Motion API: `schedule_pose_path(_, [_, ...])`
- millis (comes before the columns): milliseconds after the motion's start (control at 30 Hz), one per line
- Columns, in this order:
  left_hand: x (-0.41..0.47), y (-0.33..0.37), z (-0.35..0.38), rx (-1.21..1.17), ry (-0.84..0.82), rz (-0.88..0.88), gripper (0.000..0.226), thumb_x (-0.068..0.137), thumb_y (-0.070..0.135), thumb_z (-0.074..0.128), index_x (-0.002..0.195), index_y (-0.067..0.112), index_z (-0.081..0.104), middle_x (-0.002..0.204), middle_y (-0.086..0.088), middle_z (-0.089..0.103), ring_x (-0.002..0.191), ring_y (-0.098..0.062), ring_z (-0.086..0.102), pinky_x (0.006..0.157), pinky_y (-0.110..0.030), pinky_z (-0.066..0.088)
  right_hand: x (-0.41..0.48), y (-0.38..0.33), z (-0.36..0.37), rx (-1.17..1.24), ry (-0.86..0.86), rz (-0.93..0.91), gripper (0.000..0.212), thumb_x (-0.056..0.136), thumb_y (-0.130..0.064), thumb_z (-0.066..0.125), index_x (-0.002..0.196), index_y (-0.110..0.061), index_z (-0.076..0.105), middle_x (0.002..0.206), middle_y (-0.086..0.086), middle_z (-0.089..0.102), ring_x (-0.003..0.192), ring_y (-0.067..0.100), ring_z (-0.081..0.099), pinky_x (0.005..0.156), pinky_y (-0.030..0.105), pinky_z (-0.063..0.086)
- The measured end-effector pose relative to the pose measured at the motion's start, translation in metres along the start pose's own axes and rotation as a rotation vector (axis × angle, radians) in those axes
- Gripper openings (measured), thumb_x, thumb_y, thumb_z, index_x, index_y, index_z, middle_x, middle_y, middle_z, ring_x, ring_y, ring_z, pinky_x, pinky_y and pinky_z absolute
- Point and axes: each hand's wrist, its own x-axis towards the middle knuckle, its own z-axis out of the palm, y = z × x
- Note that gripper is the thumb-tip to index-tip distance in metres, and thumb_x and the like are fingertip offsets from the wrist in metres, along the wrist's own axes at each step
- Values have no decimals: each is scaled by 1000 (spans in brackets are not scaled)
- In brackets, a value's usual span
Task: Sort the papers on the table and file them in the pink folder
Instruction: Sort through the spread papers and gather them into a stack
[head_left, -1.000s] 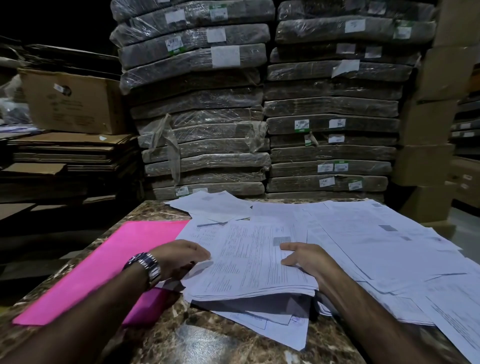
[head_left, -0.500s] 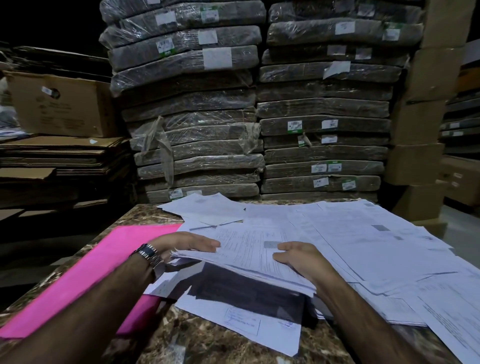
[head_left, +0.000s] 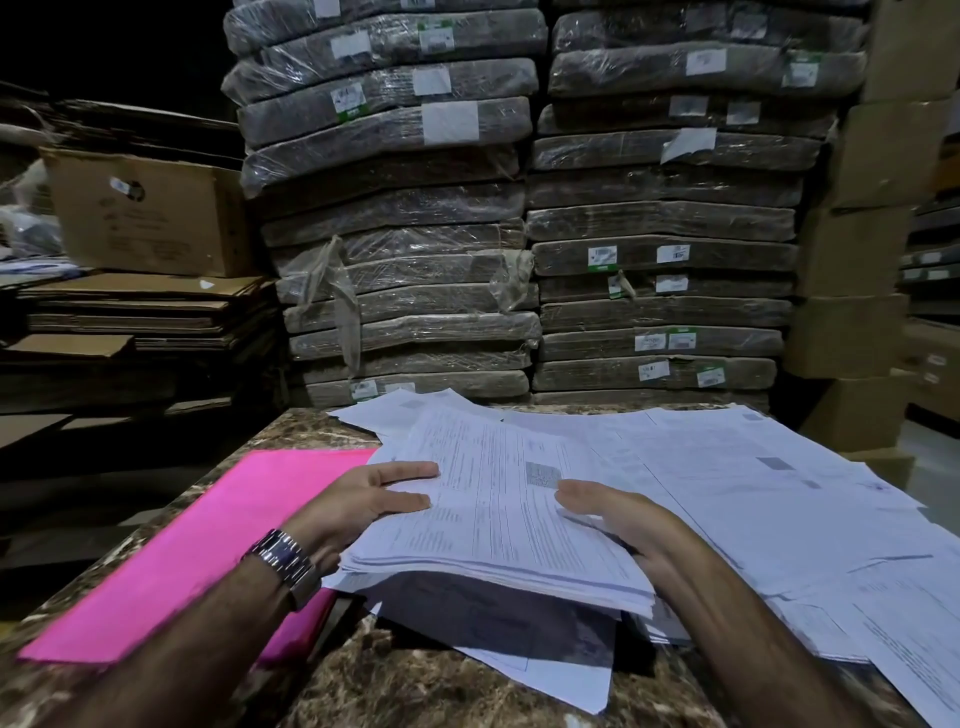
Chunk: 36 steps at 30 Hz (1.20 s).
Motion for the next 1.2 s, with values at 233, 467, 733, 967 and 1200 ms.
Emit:
schedule_pose_path(233, [-8,7,5,-91,31,50,40,85,-7,60,122,9,60,79,18,75,69,5,69,53,-8,50,-5,-5,-1,76,-94,-68,15,93,-23,61,105,-15,60,99,6,61,84,22,65,64,34,55])
schedule_pose_path(467, [-6,16,-1,-109,43,98,39,87,-8,57,121,10,58,76,21,73,69,9,68,55,-6,49,7,-1,-1,171,-135,-132,56,88,-52,58,136,-26,50,122,9,68,99,29,70,64,44,62])
schedule_pose_path(733, [0,2,-11,-70,55,79,34,86,-2,60,110,22,62,111,14,61,88,11,64,70,-5,48,9,5,-5,235,-152,-141,49,96,-53,39,102,-13,67,81,7,76,70,19,74,55,27,58])
schedule_pose_path(967, [-1,-19,-11,-49,15,-69,34,88,-2,58,117,15,62,89,17,70,67,11,66,56,-2,46,23,14,-3,172,-192,-60,52,87,-52,60,127,-20,61,119,12,69,103,30,70,89,48,55])
schedule_pose_path(1200, [-8,-24,-14,55,-110,-173,37,83,18,69,118,25,60,129,6,56,121,-8,50,96,-14,38,30,16,1,41,-129,41,40,86,-33,67,117,-8,67,110,20,69,90,35,71,76,44,59])
